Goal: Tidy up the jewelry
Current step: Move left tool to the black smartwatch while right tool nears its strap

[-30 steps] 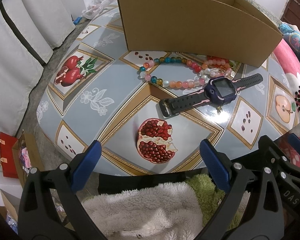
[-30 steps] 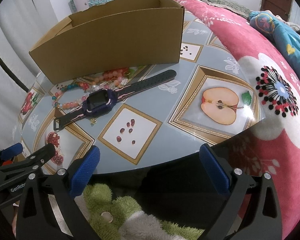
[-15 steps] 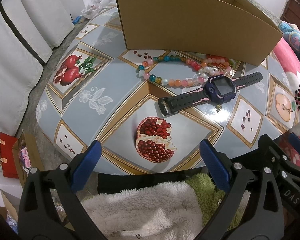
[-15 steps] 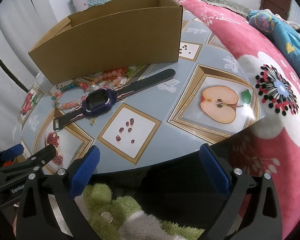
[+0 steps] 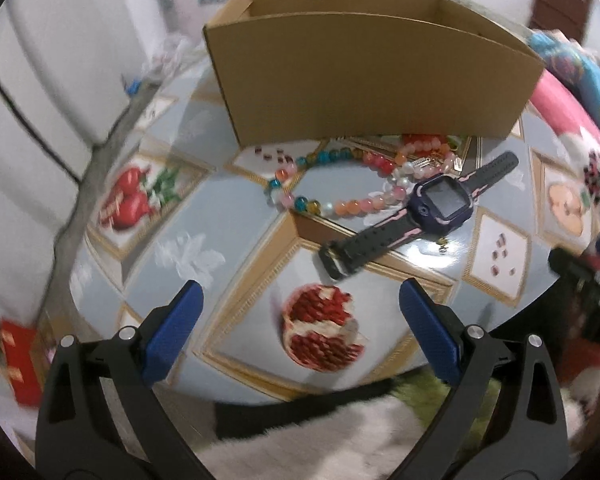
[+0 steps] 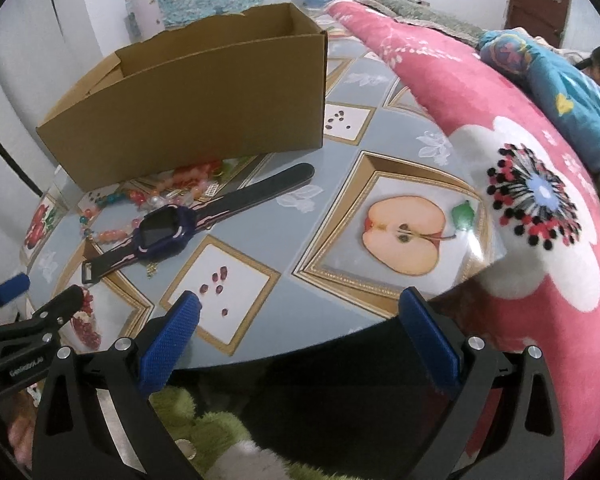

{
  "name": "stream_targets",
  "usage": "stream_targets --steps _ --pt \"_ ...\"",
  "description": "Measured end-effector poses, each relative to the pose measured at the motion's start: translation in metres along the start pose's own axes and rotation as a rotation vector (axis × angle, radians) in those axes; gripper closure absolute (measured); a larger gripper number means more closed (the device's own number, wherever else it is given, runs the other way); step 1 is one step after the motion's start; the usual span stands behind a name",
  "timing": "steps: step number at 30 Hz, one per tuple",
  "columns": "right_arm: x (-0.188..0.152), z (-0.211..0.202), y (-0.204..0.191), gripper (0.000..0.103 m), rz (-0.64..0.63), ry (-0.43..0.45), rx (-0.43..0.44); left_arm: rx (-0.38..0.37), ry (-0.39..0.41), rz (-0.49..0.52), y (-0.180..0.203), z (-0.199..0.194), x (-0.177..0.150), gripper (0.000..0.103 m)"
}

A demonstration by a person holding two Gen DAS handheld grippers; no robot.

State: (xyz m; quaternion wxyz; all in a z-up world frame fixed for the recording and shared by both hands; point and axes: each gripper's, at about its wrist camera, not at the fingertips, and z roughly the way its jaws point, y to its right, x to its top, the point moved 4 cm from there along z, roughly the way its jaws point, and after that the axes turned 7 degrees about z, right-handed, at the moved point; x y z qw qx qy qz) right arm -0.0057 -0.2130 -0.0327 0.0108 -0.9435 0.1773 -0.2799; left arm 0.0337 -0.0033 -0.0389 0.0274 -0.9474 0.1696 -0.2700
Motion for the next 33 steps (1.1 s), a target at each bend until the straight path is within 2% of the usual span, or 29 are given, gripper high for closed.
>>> stream_targets --steps 2,7,9,12,15,18,21,23,28,33 --pt "0.000 0.007 0.002 0.006 -0.007 -0.002 0.034 -0.031 0.037 0.031 -0.001 0.000 -0.002 0.008" --pt "-0.001 0.019 0.003 0.006 -0.044 -0.021 0.071 -0.238 0.199 0.017 -0.007 -0.016 -0.008 0.008" --pt "0.003 0.016 0.005 0.006 -0.041 0.002 0.103 -0.278 0.244 0.037 -0.006 -0.027 -0.008 0.008" --pt "0.021 0.012 0.009 0.006 -0.018 0.045 0.158 -0.307 0.247 0.078 0.004 -0.034 -0.005 0.008" --pt "0.041 0.010 0.007 0.009 -0.014 0.076 0.199 -0.390 0.244 0.067 0.010 -0.032 -0.006 0.008" --pt "0.055 0.013 0.007 0.015 -0.004 0.075 0.225 -0.369 0.256 0.069 0.010 -0.029 -0.006 0.008" --pt "0.061 0.025 0.011 0.024 0.026 0.032 0.250 -0.354 0.263 0.058 0.003 -0.026 -0.003 0.009" --pt "0.065 0.032 0.012 0.028 0.052 0.009 0.267 -0.370 0.244 0.044 -0.001 -0.020 -0.001 0.027" --pt "0.074 0.044 0.014 0.037 0.077 0.024 0.274 -0.376 0.148 0.026 -0.007 -0.002 -0.001 0.052" --pt "0.086 0.057 0.010 0.051 0.045 0.053 0.247 -0.387 0.090 -0.028 -0.017 0.006 -0.002 0.063"
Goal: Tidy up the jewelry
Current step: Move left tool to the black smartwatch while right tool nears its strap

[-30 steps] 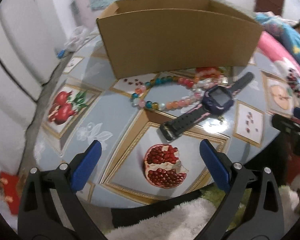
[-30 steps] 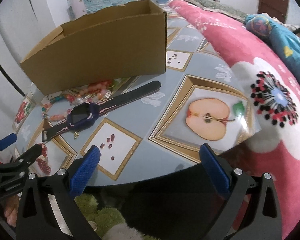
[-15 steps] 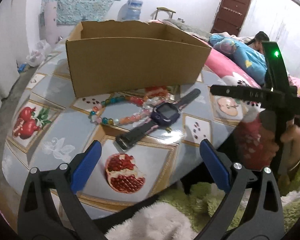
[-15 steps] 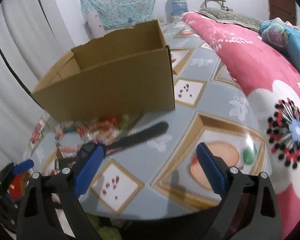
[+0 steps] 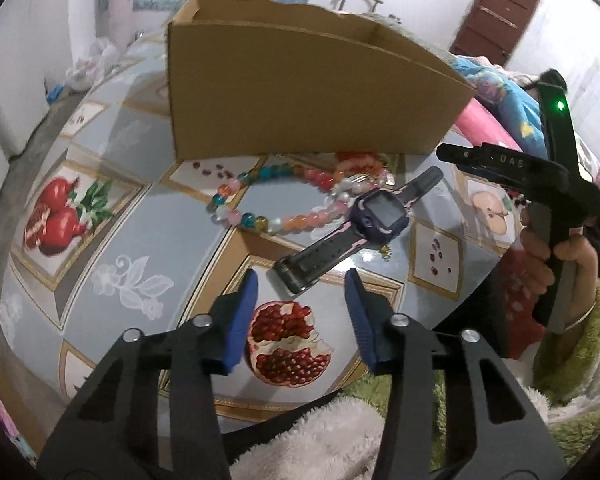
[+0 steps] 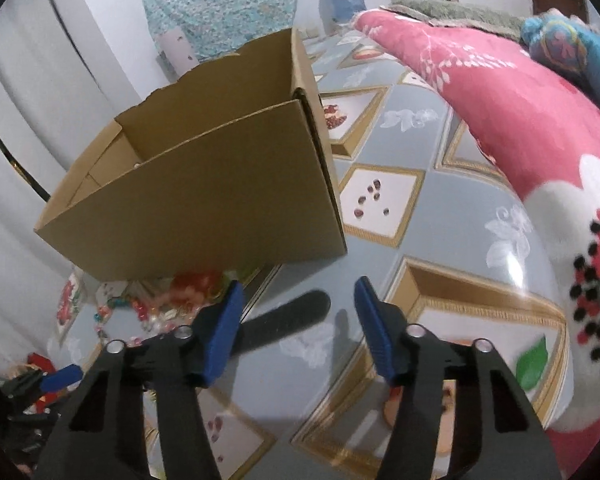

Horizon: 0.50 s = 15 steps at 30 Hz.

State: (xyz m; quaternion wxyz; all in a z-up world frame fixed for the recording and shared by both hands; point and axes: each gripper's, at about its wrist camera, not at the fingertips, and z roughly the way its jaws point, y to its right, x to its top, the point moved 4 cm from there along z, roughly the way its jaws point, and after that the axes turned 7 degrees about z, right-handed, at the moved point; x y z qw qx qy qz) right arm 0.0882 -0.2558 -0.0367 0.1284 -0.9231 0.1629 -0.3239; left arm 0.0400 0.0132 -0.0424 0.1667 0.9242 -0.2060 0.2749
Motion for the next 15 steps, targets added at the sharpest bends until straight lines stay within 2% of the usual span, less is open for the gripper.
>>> stream_targets --steps 3,5,8,12,14,15 --pt "-0.003 0.008 -0.005 0.058 -0.078 0.004 -0.068 -0.020 -0.034 -0.053 -0.006 0.007 -0.002 0.070" --pt "-0.008 0.015 -0.005 0.064 -0.117 -0.002 -0.110 -0.063 -0.047 -0.092 -0.009 0.014 -0.003 0.072" --pt "-0.011 0.016 -0.004 0.067 -0.148 0.015 -0.113 -0.135 -0.034 -0.167 -0.016 0.020 -0.004 0.072" --pt "-0.013 0.015 -0.003 0.070 -0.155 0.031 -0.103 -0.193 -0.031 -0.247 -0.023 0.021 -0.001 0.072" --pt "-0.014 0.015 -0.002 0.070 -0.158 0.036 -0.101 -0.243 -0.021 -0.315 -0.029 0.019 -0.002 0.072" --pt "-0.014 0.015 -0.002 0.070 -0.159 0.037 -0.100 -0.299 -0.005 -0.363 -0.032 0.017 -0.002 0.072"
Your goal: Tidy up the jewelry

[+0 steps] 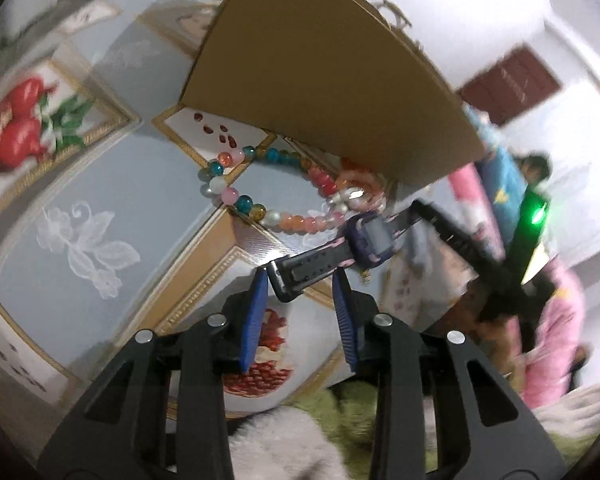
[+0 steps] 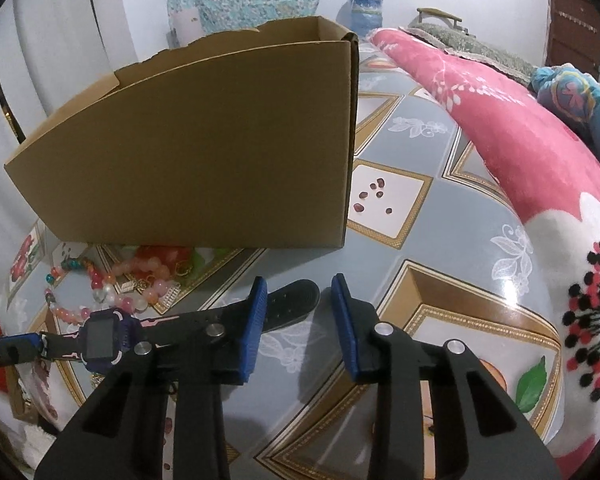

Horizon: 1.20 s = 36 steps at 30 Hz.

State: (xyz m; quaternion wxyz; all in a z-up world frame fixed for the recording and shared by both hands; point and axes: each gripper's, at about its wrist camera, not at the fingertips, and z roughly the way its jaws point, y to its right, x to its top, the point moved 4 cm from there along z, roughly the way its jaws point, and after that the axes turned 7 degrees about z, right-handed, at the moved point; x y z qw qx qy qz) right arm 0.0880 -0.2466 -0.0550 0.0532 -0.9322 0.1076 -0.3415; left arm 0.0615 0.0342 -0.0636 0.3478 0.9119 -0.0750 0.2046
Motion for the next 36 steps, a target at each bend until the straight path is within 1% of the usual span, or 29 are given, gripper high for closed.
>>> stream_targets --steps 1,3,5,6,8,11,13,14,15,17,18,19,21,23,25,28,31,33,35,36 --pt "0.000 0.000 0.000 0.070 -0.004 0.001 0.000 -0.067 0.014 -0.047 0.000 -0.003 0.001 0.072" --pt "0.000 0.000 -0.001 0.070 -0.004 0.004 0.002 -0.164 0.029 -0.120 -0.001 -0.005 0.002 0.072" --pt "-0.001 0.000 -0.001 0.070 -0.004 0.007 0.004 -0.203 0.023 -0.181 -0.006 -0.002 0.000 0.072" --pt "-0.001 0.000 -0.001 0.070 -0.003 0.009 0.005 -0.192 0.019 -0.204 -0.009 0.000 -0.001 0.072" --pt "-0.002 0.000 -0.001 0.070 -0.005 0.013 0.008 -0.177 0.017 -0.219 -0.010 -0.001 -0.002 0.072" --pt "-0.002 0.000 -0.001 0.070 -0.007 0.017 0.015 -0.134 0.013 -0.176 0.000 0.002 0.001 0.072" --pt "-0.002 0.000 0.000 0.070 -0.009 0.019 0.022 -0.077 0.010 -0.128 0.008 0.007 0.004 0.072" --pt "-0.002 -0.001 0.000 0.070 -0.009 0.021 0.026 -0.017 0.007 -0.084 0.016 0.009 0.005 0.073" --pt "-0.002 -0.001 0.000 0.070 -0.009 0.022 0.029 0.018 0.006 -0.063 0.019 0.012 0.006 0.074" --pt "-0.002 -0.001 0.002 0.070 -0.007 0.023 0.035 0.127 -0.016 -0.006 0.028 0.020 0.009 0.090" --pt "-0.002 -0.001 0.002 0.070 -0.006 0.023 0.039 0.165 -0.022 0.017 0.031 0.020 0.010 0.090" --pt "-0.002 -0.001 0.003 0.076 -0.002 0.023 0.046 0.205 -0.029 0.049 0.036 0.022 0.010 0.090" --pt "-0.003 -0.002 0.005 0.080 0.013 0.013 0.076 0.259 -0.032 0.101 0.046 0.024 0.011 0.090" --pt "-0.003 -0.003 0.007 0.082 0.020 0.005 0.088 0.332 -0.035 0.189 0.058 0.030 0.008 0.091" --pt "-0.004 -0.006 0.011 0.085 0.037 -0.008 0.113 0.380 -0.046 0.243 0.062 0.032 0.006 0.091" --pt "-0.005 -0.009 0.018 0.086 0.077 -0.042 0.155 0.415 -0.052 0.283 0.067 0.037 0.006 0.091" --pt "-0.008 -0.013 0.030 0.086 0.152 -0.092 0.223 0.433 -0.054 0.308 0.067 0.041 0.008 0.091" --pt "-0.008 -0.016 0.035 0.086 0.193 -0.108 0.250 0.440 -0.054 0.321 0.074 0.056 0.009 0.091" --pt "-0.008 -0.019 0.042 0.083 0.232 -0.122 0.255 0.437 -0.054 0.328 0.075 0.058 0.009 0.091" --pt "-0.008 -0.019 0.044 0.075 0.244 -0.130 0.247 0.434 -0.053 0.327 0.073 0.060 0.009 0.091"
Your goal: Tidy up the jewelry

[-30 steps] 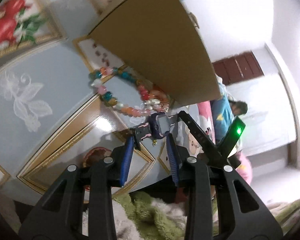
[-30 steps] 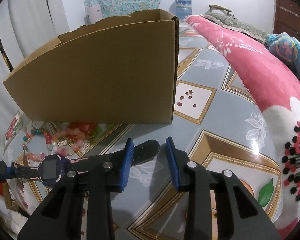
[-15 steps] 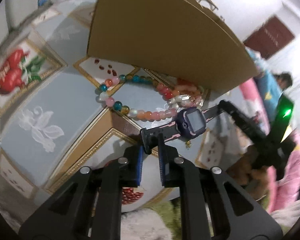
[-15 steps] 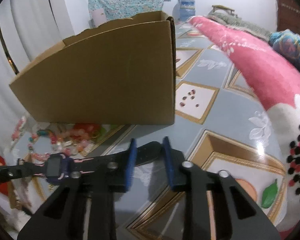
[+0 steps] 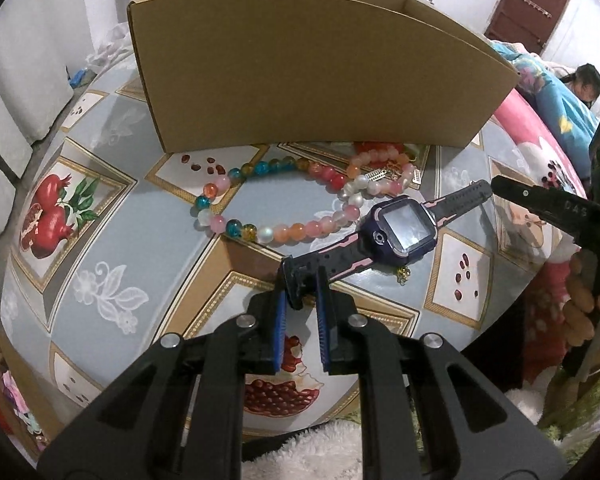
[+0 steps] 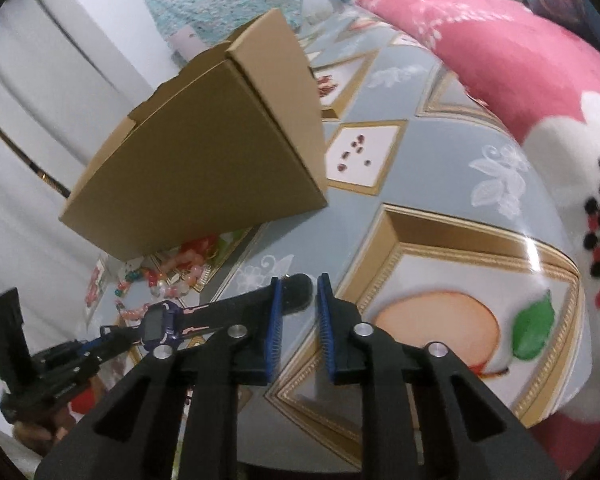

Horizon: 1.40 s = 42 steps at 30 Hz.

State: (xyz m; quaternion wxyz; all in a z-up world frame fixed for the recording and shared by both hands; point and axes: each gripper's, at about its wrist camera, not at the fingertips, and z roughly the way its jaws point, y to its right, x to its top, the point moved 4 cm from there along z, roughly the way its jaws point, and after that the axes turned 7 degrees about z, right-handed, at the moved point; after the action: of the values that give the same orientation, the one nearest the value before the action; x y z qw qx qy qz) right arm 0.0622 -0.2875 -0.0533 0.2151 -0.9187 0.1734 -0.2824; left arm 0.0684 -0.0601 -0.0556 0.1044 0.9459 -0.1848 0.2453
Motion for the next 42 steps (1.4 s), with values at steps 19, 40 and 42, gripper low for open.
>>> stream_targets --steps 19,40,42 --pt "0.004 0.004 -0.002 0.063 0.174 -0.096 0.363 -0.078 0.023 0.009 -0.021 -0.011 -0.010 0.091" --pt "-0.007 -0.019 -0.053 0.099 -0.114 0.081 0.059 -0.096 0.070 0.024 -0.019 -0.027 -0.010 0.091" --pt "-0.009 -0.031 -0.065 0.100 -0.162 0.108 0.043 -0.094 0.087 0.035 -0.017 -0.035 -0.009 0.091"
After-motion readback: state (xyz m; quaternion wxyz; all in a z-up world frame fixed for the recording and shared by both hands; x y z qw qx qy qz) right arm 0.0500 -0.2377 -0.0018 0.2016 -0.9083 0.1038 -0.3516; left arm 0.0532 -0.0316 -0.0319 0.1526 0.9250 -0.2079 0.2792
